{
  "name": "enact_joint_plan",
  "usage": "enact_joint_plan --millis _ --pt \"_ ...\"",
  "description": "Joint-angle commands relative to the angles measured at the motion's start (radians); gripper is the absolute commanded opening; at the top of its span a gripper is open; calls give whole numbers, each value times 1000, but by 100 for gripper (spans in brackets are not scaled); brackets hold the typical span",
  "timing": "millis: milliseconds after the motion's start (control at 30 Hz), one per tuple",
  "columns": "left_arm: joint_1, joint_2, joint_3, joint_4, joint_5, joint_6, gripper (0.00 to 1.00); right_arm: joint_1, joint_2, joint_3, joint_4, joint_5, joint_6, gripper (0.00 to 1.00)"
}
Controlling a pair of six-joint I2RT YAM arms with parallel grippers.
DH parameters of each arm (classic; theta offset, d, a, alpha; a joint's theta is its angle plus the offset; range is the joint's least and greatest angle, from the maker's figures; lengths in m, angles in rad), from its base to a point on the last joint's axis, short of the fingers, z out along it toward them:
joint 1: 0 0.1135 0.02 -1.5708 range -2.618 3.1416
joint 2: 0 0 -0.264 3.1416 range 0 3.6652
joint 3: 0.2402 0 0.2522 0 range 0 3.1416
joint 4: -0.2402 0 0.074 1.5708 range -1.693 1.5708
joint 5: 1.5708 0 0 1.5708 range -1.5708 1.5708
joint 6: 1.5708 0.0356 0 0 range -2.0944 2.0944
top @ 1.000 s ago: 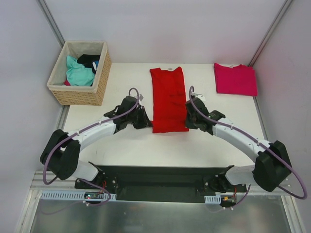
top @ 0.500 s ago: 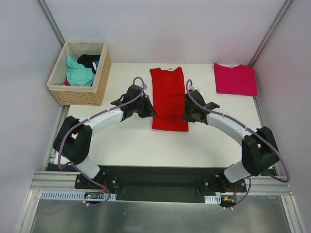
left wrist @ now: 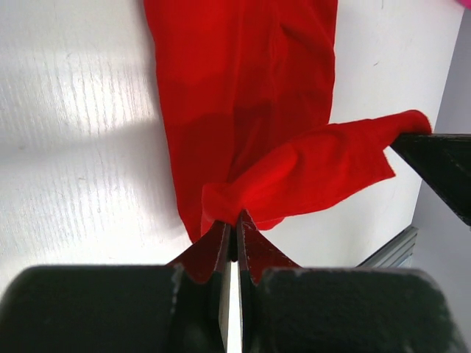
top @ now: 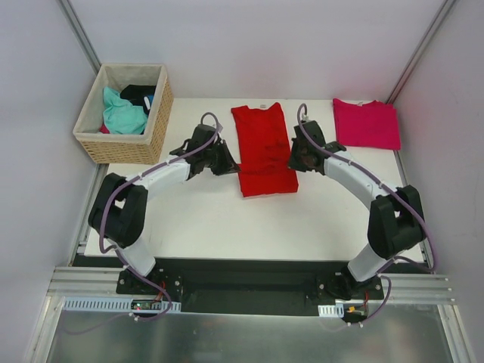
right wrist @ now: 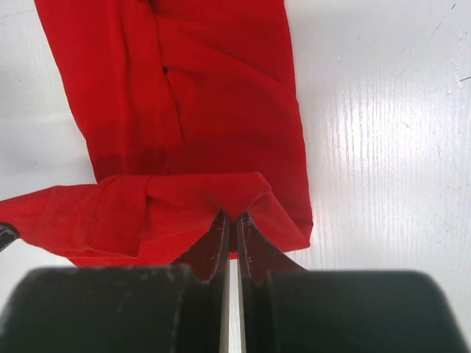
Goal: Fold and stack the t-shirts
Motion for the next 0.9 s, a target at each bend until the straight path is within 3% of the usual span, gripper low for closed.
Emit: enact_joint_plan --millis 0,867 --pt "25 7 54 14 23 29 0 -20 35 57 -2 -10 -19 1" --pt "53 263 286 -13 86 45 0 -83 263 252 12 -45 -9 1"
